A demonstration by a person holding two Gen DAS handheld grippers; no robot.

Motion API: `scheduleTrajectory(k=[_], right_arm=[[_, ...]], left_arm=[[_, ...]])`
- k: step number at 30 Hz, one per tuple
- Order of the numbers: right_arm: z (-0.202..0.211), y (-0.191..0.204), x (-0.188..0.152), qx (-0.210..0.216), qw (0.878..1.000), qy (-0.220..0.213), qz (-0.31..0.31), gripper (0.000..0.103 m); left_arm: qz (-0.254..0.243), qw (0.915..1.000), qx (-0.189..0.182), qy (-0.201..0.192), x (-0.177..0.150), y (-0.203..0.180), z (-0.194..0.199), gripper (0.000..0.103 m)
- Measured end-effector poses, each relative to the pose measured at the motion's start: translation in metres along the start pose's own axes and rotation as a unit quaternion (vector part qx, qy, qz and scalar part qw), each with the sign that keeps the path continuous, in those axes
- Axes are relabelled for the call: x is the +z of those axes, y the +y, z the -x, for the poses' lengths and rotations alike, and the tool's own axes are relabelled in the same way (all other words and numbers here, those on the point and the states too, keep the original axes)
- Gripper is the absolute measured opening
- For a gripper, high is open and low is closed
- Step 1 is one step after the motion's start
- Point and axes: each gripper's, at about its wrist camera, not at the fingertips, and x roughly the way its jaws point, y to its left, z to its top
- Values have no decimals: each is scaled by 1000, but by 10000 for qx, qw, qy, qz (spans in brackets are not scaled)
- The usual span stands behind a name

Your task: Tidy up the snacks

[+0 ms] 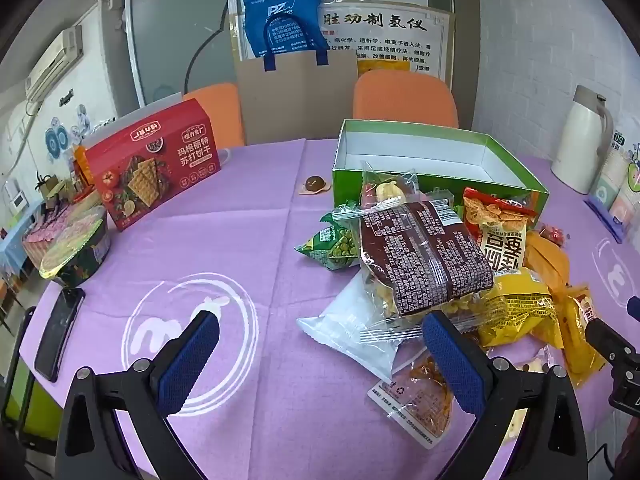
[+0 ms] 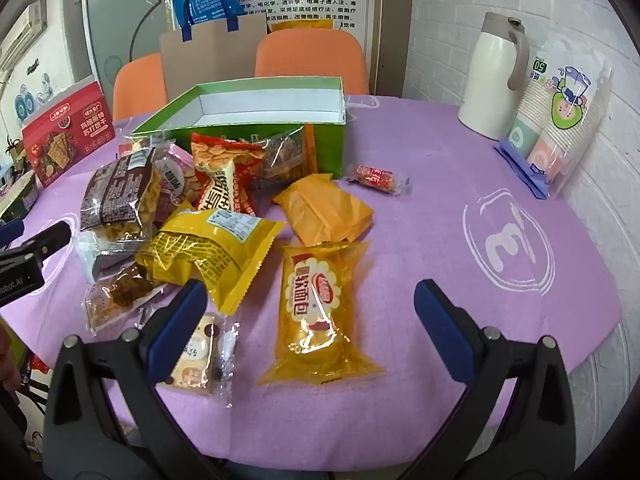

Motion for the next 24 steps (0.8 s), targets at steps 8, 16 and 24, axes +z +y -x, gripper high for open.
scheduleTrajectory(k=[8,16,24], right_arm=[[-6,-3,7,7,10000,-7,-31,103],[-15,0,15,19,10000,52,-59,103],[-21,0,16,4,9999,100,-68,103]], left_arm=[[54,10000,-48,-4,2,7,-7,103],[63,10000,5,32,2,3,-9,103],[44,9999,-34,94,5,4,-14,103]])
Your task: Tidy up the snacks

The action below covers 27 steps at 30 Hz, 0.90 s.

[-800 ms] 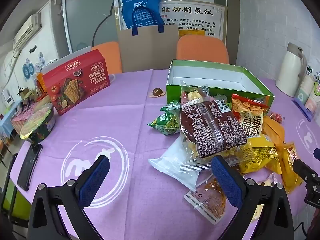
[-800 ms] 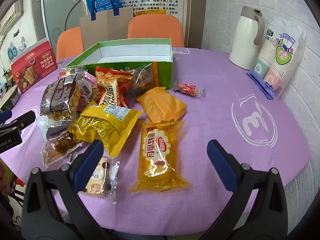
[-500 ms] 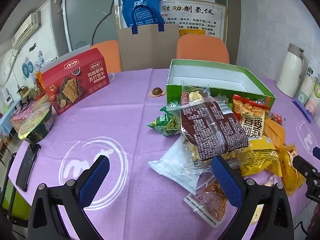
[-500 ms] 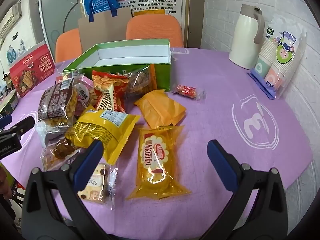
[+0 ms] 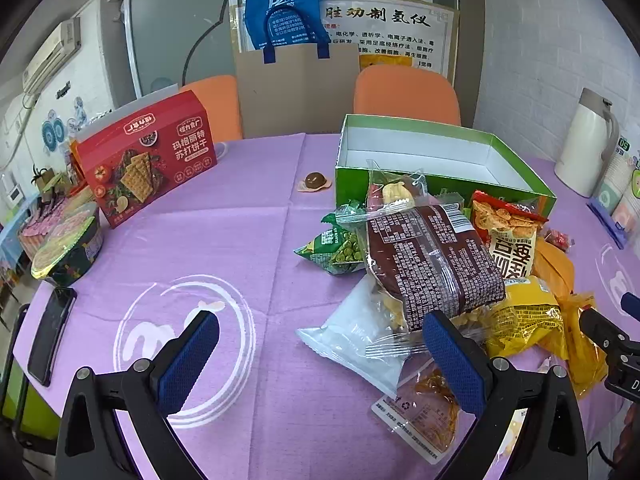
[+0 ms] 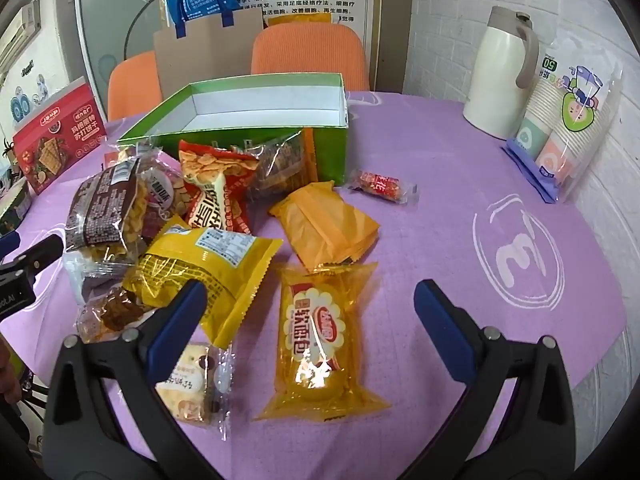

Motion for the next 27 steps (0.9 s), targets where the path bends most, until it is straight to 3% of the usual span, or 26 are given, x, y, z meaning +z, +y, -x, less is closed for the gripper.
scheduleTrajectory(k=[27], right_arm=[[-5,-4,1,9,10000,68,-64,103]], left_arm=[[-65,10000,-44,-5,5,-5,0,103]])
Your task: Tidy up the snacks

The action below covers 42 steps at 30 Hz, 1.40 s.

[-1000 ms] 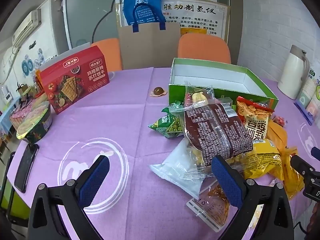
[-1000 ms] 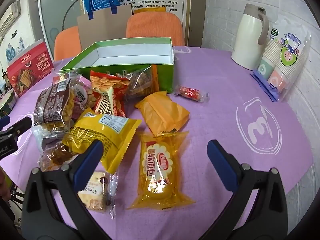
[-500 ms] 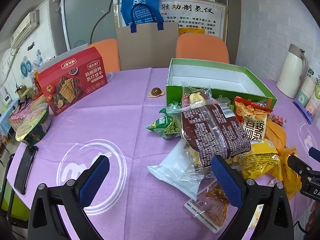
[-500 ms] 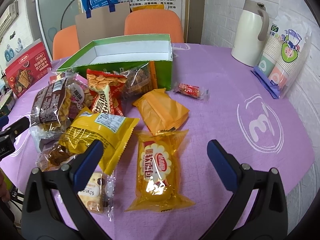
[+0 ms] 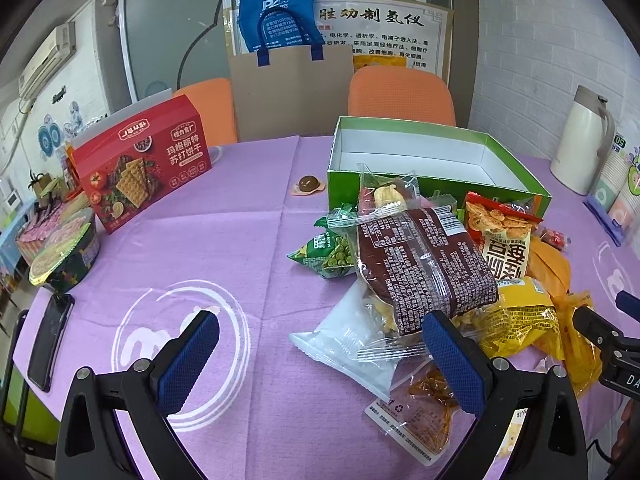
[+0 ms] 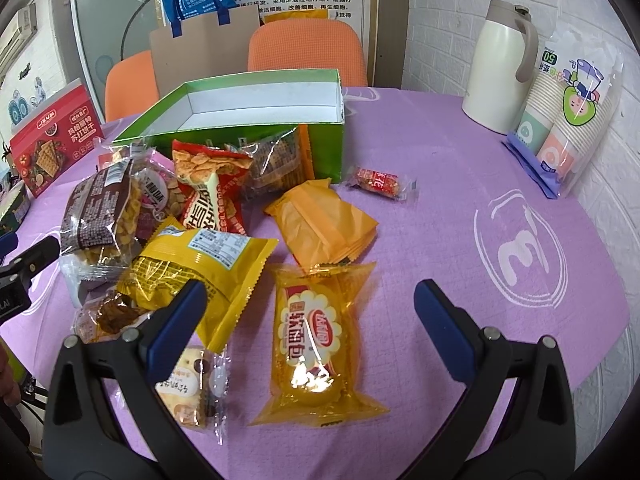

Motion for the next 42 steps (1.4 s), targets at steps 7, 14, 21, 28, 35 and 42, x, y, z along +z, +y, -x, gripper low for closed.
scheduleTrajectory(k=[7,14,21,28,35,42], right_arm=[[0,3,0,1,10000,23,20,103],[-2,7,1,2,10000,44,28,103],[3,17,12,917,9953,-197,242,103],[-4,59,27,2009,9762,-127,809,103],[-26,87,33,2275,9685,270,974,103],[-43,99,41,2478,9622,448,1032,92]], left_arm=[[15,10000,-35,7,-1,1,0,103],[98,9998,-162,54,0,6,-3,103],[-227,9961,-851,65,21,9,-1,103],[-111,9875,-1553,239,35,17,-5,98],[188,9763,-1963,894,43,17,-42,59],[351,9665,-2277,1130,43,20,-52,60]])
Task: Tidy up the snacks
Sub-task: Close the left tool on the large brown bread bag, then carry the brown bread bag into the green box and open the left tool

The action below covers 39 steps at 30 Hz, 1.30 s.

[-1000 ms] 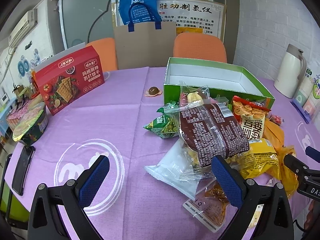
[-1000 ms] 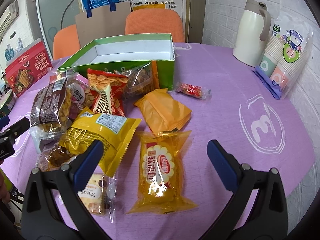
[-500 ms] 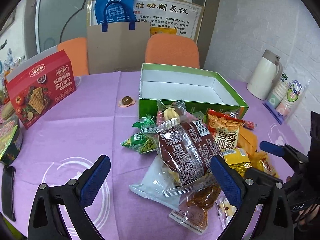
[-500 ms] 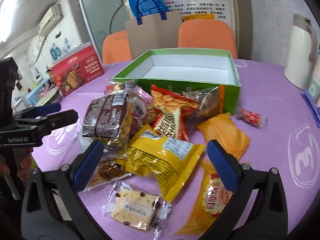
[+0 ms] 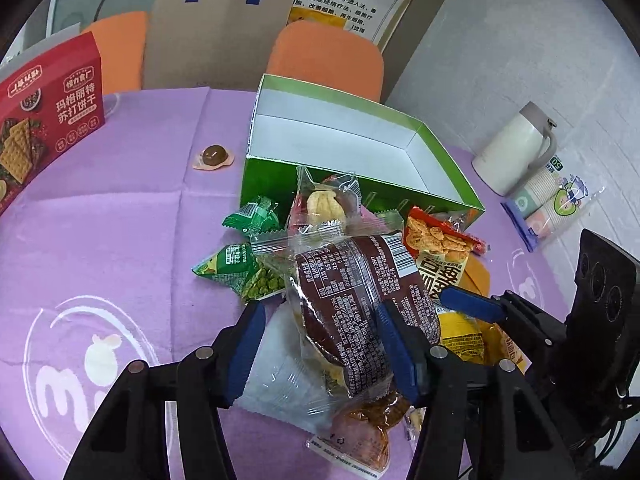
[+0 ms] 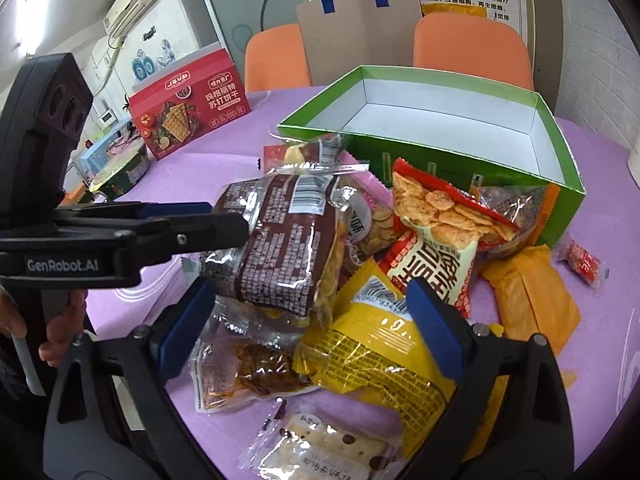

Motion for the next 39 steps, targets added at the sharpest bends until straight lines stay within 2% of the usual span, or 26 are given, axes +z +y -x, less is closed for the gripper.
scheduleTrajectory(k=[3,7,8,12,14,19,22,26,29,32,34,35,39], right_arm=[[-5,0,2,107,9999,67,-29,86],[-9,4,3,262,9995,152,4,71],[-9,4,2,304,9994,165,-24,70],[-3,4,0,273,9996,98,-8,70],[-5,3,1,303,9995,122,-34,70],[-1,8,-4,295,9995,121,32,70],[5,9,-8,321,9994,85,78,70],[6,6,-7,313,9995,39,30,70],[12,-4,-8,479,9987,-56,-158,70],[15,-18,-7,674,9967,-87,-441,69],[11,-21,-6,771,9957,-36,-515,59],[7,-22,-5,852,9948,14,-566,56],[0,-31,0,964,9920,-5,-812,44]], left_arm=[[124,9997,-185,137,0,8,-2,60],[-7,9995,-158,264,1,6,-7,60],[5,9993,-204,308,1,8,-6,59],[312,9985,-344,294,1,19,5,60],[216,9975,-534,410,0,13,2,60],[-178,9980,-443,423,-3,-2,-2,60],[-201,9973,-576,404,-6,-1,2,60],[17,9966,-723,384,-1,8,-2,57],[-11,9962,-789,381,-2,10,-3,56],[76,9940,-1017,389,-4,14,-2,48],[83,9935,-1068,392,-4,14,-5,46],[30,9944,-985,372,-5,14,-5,40],[-76,9976,-653,221,-7,8,-5,31]])
